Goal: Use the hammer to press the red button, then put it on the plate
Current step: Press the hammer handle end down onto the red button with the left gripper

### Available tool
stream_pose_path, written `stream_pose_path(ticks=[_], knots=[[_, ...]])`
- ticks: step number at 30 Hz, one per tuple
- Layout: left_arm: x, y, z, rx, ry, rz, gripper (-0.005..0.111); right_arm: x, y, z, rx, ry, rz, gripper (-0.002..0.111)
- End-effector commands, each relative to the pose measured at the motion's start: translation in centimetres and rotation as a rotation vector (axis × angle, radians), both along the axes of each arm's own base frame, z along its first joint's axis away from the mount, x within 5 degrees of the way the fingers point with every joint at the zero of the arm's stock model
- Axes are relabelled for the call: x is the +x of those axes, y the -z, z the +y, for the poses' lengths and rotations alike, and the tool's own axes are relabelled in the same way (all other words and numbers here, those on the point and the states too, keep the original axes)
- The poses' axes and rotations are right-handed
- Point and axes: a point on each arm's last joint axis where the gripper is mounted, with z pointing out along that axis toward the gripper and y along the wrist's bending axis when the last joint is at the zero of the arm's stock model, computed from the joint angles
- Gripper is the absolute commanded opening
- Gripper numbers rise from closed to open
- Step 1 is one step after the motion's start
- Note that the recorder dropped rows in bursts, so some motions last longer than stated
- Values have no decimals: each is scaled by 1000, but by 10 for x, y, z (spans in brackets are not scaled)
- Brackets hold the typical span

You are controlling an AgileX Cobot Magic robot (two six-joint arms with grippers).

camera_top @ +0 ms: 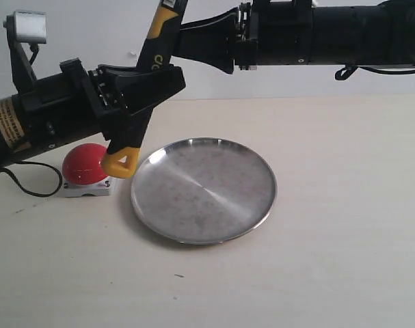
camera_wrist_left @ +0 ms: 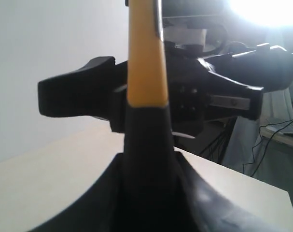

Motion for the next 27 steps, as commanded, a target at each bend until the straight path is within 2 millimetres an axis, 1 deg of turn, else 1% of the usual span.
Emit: stream_pose_path(ticks=[1, 6, 13, 16, 20, 24, 27], knots=[[-1, -12, -1, -63, -2, -72, 0, 2, -11, 3, 36, -13, -6, 57], [-2, -13, -4, -61, -20, -115, 0, -10, -15, 26, 41, -80, -9, 57], [-2, -13, -4, -64, -23, -117, 0, -10, -15, 26, 42, -79, -2, 53], [-2, -13, -4, -64, -23, -117, 0, -10, -15, 26, 42, -79, -2, 53], [-2, -17, -3, -69, -31, -131, 0, -6, -15, 19, 42, -59, 1, 53], [3, -22, 8, -72, -82, -163, 0, 0, -15, 9, 46, -29, 32, 53], [9, -22, 18, -57, -117, -177, 0, 0, -15, 8, 46, -26, 33, 53]])
